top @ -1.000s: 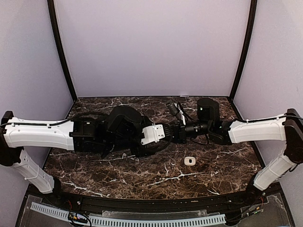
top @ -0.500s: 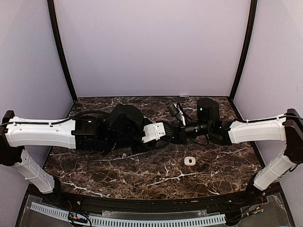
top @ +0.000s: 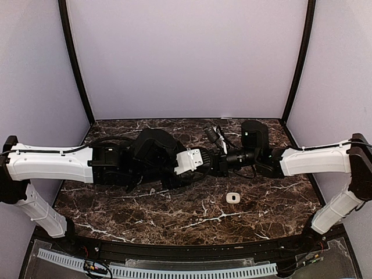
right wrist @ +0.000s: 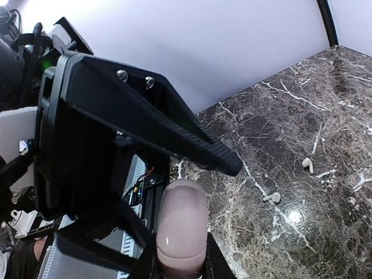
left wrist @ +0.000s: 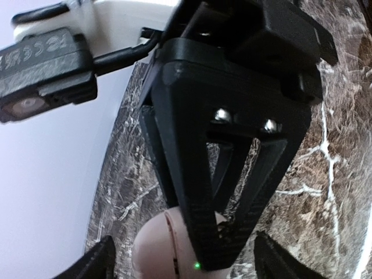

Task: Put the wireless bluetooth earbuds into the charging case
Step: Place the charging case with the earbuds at the center of the board.

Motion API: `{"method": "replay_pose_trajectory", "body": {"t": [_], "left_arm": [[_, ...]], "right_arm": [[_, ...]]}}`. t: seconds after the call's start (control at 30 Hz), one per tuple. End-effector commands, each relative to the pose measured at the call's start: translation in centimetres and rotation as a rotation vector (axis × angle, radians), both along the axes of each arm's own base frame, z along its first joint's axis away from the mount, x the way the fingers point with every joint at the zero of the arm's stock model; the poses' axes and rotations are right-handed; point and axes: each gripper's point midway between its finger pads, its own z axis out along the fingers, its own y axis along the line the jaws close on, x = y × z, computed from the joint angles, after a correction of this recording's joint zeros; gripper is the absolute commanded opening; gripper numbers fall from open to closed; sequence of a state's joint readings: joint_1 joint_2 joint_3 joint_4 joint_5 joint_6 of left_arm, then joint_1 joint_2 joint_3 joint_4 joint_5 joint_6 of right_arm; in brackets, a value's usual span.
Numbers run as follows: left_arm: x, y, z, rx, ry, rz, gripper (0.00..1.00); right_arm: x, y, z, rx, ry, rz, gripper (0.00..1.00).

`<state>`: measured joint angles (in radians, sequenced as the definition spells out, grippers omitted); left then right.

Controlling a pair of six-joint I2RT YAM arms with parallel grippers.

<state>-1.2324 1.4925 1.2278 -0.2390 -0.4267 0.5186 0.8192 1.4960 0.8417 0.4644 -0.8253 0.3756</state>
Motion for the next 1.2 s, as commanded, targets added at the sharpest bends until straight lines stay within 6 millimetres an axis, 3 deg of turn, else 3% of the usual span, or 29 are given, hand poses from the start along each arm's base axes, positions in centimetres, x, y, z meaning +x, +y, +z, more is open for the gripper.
{"method": "replay_pose_trajectory", "body": {"t": [0.0,0.1,0.23,0.43,0.57,0.7,0.9,1.07,1.17], "left_arm": [[1.5,1.3,1.0,-0.107,0.062,0.093,0.87],[2.0,2.7,1.4,-0.198,0.117,0.114,0.98],[4.7,5.6,2.0,-0.33,0.171,0.238,0.99],[6.5,8.4,0.4,-0.424,0.26,0.359,0.99],[6.4,8.3,-1.0,-0.469,0.349,0.356,0.99],[6.0,7.7,-1.9,-0.512,0.412,0.353,0.99],[6.0,7.4,-2.8,-0.528,0.44,0.361,0.99],[6.0,6.9,-3.1,-0.537,0.444,0.34,0.99],[5.5,6.1,-3.2,-0.54,0.464,0.291,0.99]], "right_arm": [[3.8,0.2,0.0,-0.025,-0.019,-0.122,0.0],[7.5,-0.4,-2.4,-0.118,0.011,-0.237,0.0],[11.7,-1.3,-7.0,-0.262,0.031,-0.375,0.0],[15.0,-1.1,-12.2,-0.371,0.115,-0.401,0.0],[16.4,-0.4,-14.6,-0.419,0.159,-0.382,0.0],[17.2,-0.2,-16.3,-0.445,0.195,-0.377,0.02],[18.0,-0.8,-17.4,-0.475,0.212,-0.397,0.27],[18.8,-1.8,-17.7,-0.487,0.235,-0.412,0.39],[19.0,-2.6,-16.9,-0.487,0.221,-0.445,0.46]]}}
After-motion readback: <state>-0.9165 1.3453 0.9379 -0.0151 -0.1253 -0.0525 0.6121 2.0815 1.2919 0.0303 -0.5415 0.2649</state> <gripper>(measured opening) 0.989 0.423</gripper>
